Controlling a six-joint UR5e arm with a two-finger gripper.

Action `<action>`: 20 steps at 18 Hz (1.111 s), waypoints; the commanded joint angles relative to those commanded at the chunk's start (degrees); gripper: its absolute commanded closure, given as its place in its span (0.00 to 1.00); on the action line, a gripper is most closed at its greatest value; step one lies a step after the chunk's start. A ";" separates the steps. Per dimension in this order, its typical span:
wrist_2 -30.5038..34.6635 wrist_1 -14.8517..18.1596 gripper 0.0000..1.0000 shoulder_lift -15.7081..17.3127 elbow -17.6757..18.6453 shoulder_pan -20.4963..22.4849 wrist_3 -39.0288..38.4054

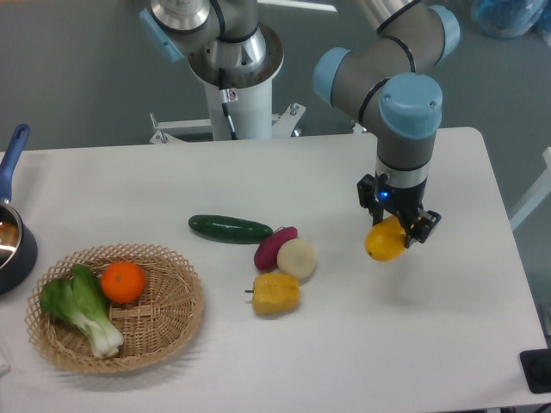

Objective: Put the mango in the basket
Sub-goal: 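Carry the held yellow mango over to the wicker basket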

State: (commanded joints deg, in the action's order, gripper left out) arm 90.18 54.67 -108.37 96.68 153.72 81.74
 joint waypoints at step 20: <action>-5.27 -1.67 0.58 -2.98 -3.33 -19.22 -19.76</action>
State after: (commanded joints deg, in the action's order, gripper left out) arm 84.90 53.00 -111.35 93.35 134.50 61.98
